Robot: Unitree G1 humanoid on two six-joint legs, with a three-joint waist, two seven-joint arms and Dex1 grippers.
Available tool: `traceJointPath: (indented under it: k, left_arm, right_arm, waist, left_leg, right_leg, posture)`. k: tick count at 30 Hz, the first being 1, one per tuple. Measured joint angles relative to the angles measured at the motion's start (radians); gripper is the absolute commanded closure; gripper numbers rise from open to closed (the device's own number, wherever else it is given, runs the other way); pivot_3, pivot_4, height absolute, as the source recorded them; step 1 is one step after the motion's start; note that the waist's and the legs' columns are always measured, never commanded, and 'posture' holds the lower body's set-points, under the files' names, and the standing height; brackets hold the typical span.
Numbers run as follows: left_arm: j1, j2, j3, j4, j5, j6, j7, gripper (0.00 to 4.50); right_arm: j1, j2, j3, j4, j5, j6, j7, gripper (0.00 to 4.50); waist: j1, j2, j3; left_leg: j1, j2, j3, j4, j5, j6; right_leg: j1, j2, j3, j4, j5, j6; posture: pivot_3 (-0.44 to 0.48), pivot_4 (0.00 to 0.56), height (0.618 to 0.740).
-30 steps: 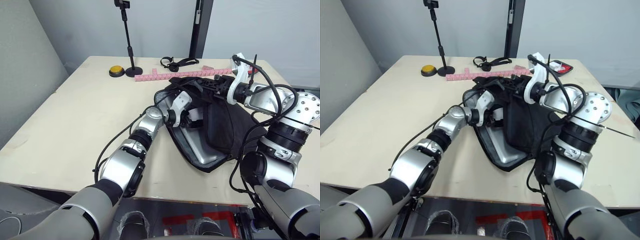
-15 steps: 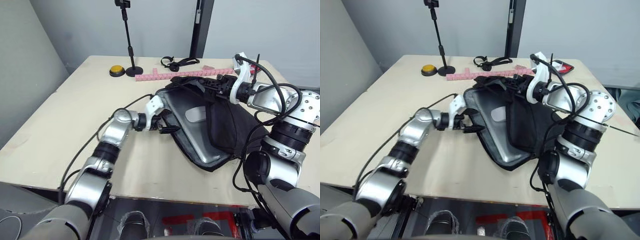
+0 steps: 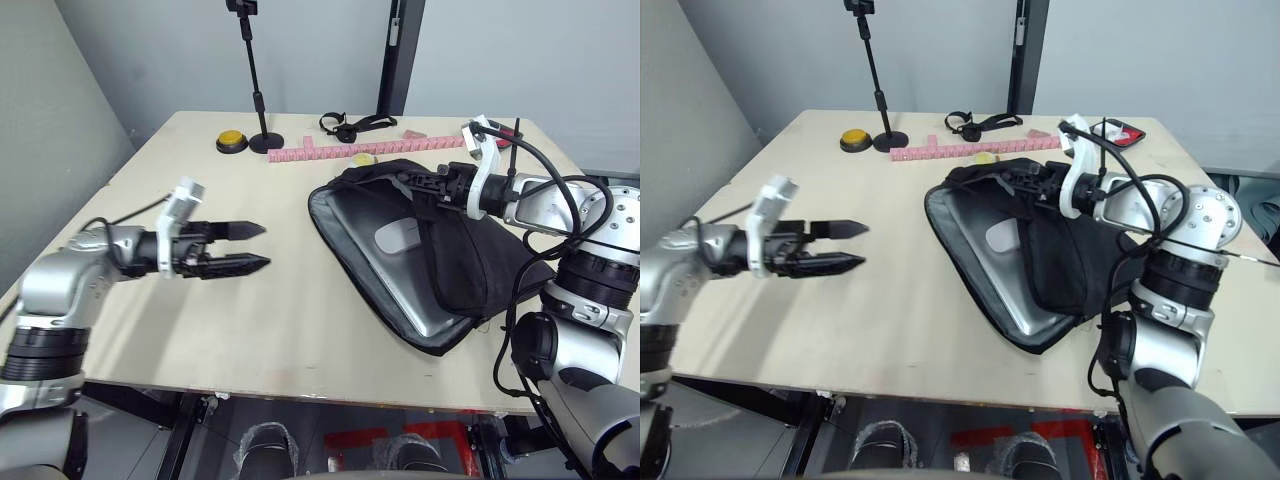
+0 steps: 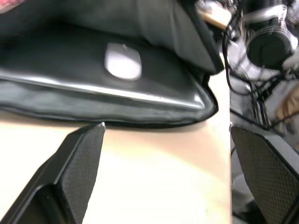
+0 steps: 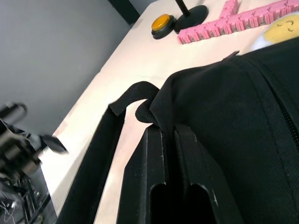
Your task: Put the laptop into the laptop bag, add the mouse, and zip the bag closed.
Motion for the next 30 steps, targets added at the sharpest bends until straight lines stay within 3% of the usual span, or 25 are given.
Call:
traceJointPath:
  k: [10,15,23,30]
  left_arm:
    - [-0.008,0.101,0.056,0.046,-0.062,0.021,0.017,0.04]
    - [-0.003,0.123,0.045,0.071,-0.059,-0.003,-0.009,0.0]
    - [0.01,0.217,0.039,0.156,-0.037,-0.027,-0.077,0.0]
    - [0.068,0.339,0.054,0.276,0.012,-0.088,-0.164,0.0]
  right_arm:
    - [0.081,-0.116,0.127,-0.087,0.088,-0.002,0.099,4.5]
    - [0.162,-0.174,0.195,-0.164,0.069,-0.083,0.216,2.86]
    - [0.428,-0.501,0.249,-0.337,-0.02,-0.32,0.6,0.11]
    - [0.722,-0.702,0.042,-0.276,-0.175,-0.594,0.916,0.04]
  waist:
    - [0.001,0.0,0.0]
    - [0.004,-0.001,0.0]
    - [0.016,-0.001,-0.001]
    - [0.013,-0.002,-0.001]
  left_leg:
    - [0.0,0.0,0.0,-0.001,0.0,0.0]
    - [0.0,0.0,0.0,0.001,0.0,0.0]
    - [0.003,0.001,0.0,0.002,0.0,0.0]
    - [0.004,0.001,0.001,0.003,-0.004,0.008]
  right_leg:
    - [0.0,0.0,0.0,-0.001,0.0,0.0]
    - [0.001,0.0,0.0,0.001,0.0,0.0]
    - [0.003,0.0,0.001,0.001,0.0,0.001]
    - [0.004,0.0,0.002,0.001,-0.001,0.0]
  posture:
    - [0.0,0.15,0.739]
    - [0.0,0.15,0.739]
    - [0.0,0.15,0.739]
    - [0.0,0.15,0.739]
